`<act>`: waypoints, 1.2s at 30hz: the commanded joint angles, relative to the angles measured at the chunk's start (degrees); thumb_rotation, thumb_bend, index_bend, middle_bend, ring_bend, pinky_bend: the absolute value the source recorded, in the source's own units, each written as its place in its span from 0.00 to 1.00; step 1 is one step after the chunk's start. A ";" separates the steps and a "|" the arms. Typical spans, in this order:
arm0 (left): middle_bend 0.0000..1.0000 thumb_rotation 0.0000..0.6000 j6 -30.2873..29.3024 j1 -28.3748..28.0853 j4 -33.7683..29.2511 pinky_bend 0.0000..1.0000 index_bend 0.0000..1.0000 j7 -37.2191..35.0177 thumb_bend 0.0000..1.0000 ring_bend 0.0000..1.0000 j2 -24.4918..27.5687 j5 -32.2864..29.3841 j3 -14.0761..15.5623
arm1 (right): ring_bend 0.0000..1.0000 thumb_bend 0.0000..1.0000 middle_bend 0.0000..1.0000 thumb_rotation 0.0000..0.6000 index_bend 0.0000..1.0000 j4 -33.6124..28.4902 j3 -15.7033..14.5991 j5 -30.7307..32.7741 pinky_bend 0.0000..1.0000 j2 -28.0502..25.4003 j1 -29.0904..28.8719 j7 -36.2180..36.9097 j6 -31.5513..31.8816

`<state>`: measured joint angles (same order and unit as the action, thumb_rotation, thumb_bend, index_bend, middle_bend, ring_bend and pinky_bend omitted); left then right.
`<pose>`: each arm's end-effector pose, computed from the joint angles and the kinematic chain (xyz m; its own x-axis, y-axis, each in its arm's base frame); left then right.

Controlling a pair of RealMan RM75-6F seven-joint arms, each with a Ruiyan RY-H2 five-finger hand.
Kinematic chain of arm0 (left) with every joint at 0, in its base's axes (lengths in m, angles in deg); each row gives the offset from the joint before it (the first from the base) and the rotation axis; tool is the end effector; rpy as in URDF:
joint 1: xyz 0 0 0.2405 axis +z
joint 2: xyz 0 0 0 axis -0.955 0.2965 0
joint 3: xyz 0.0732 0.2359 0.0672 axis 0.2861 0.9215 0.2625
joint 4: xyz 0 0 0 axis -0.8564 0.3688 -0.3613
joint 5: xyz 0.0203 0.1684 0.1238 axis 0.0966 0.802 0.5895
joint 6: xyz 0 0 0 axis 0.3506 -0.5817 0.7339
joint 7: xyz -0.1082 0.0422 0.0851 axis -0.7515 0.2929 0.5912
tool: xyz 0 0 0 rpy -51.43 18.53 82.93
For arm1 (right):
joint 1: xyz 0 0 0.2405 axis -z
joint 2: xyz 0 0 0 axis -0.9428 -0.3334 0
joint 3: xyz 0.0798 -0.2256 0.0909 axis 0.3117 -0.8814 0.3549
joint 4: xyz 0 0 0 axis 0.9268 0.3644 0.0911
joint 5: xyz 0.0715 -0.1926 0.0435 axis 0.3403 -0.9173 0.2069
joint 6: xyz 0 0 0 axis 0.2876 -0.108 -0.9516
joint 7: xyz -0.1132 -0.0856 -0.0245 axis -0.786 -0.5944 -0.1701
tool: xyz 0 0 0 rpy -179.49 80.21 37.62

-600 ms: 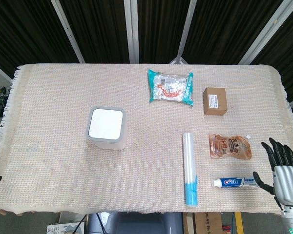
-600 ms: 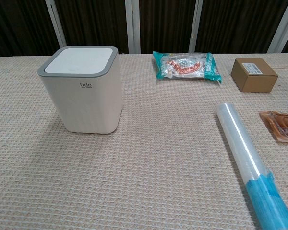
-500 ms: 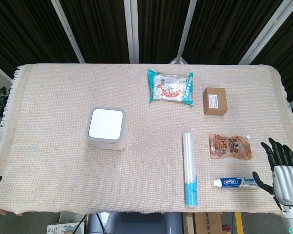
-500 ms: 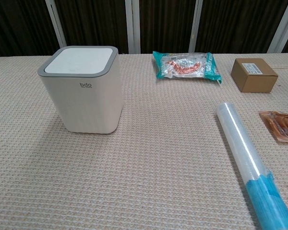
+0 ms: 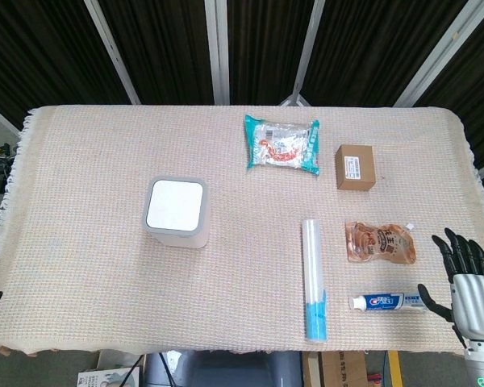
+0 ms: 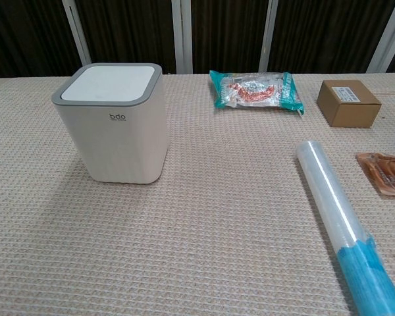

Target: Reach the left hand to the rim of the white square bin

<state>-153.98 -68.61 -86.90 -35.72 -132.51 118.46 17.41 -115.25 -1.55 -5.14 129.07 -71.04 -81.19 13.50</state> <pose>-0.2885 0.1359 0.1993 0.4288 -0.0901 0.8989 0.8844 0.2448 -0.3973 -0.2721 -0.1603 0.1747 0.3419 0.0575 0.9380 -0.9397 0.0291 0.3407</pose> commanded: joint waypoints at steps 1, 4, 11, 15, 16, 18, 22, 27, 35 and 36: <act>0.20 1.00 0.16 -0.18 0.04 0.10 0.21 -0.35 0.22 0.09 0.09 0.31 -0.02 | 0.03 0.30 0.01 1.00 0.12 -0.03 -0.19 -0.44 0.05 -0.06 -0.02 -0.11 -0.01; 0.24 1.00 0.81 -0.62 0.61 0.14 0.21 -1.58 0.22 0.12 0.34 0.89 -0.06 | 0.03 0.30 0.01 1.00 0.12 -0.23 -0.23 -0.75 0.05 -0.17 0.15 0.00 0.39; 0.50 1.00 6.16 -5.69 3.72 0.46 0.21 -8.41 0.29 0.41 3.03 6.88 -1.09 | 0.03 0.30 0.01 1.00 0.12 -0.26 -0.12 -0.32 0.05 -0.22 0.24 -0.12 0.40; 0.63 1.00 11.44 -10.62 2.82 0.58 0.21 -6.42 0.37 0.56 4.70 8.77 -2.58 | 0.03 0.30 0.01 1.00 0.12 -0.16 -0.23 -0.27 0.05 0.24 0.01 -0.90 -0.08; 0.65 1.00 13.21 -12.13 2.11 0.60 0.21 -5.76 0.39 0.58 5.00 8.96 -3.03 | 0.03 0.30 0.01 1.00 0.12 -0.13 -0.28 -0.24 0.05 0.39 -0.05 -1.12 -0.26; 0.72 1.00 16.37 -14.61 0.76 0.65 0.21 -4.90 0.46 0.64 5.38 8.82 -3.71 | 0.03 0.30 0.01 1.00 0.12 -0.09 -0.35 -0.24 0.05 0.55 -0.14 -1.40 -0.47; 0.79 1.00 22.42 -19.22 -2.06 0.67 0.22 -0.99 0.55 0.70 5.79 7.09 -5.09 | 0.03 0.30 0.01 1.00 0.12 -0.01 -0.26 0.01 0.05 0.70 -0.24 -1.54 -0.64; 0.84 1.00 26.94 -23.68 -6.53 0.68 0.24 8.63 0.65 0.75 4.46 3.56 -6.23 | 0.03 0.30 0.01 1.00 0.12 0.00 -0.08 0.36 0.05 0.43 -0.16 -1.03 -0.52; 0.86 1.00 33.04 -30.27 -11.33 0.68 0.26 19.00 0.69 0.77 1.64 -4.62 -7.07 | 0.03 0.30 0.01 1.00 0.12 0.05 0.07 0.59 0.05 0.10 -0.10 -0.36 -0.40; 0.86 1.00 33.60 -31.13 -11.60 0.68 0.26 20.20 0.69 0.77 1.23 -6.04 -7.15 | 0.03 0.30 0.01 1.00 0.12 0.03 0.09 0.59 0.05 0.07 -0.09 -0.32 -0.36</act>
<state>-122.08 -97.54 -97.22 -17.96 -130.00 115.21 10.72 -115.21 -1.46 -4.55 129.15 -71.14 -81.52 13.13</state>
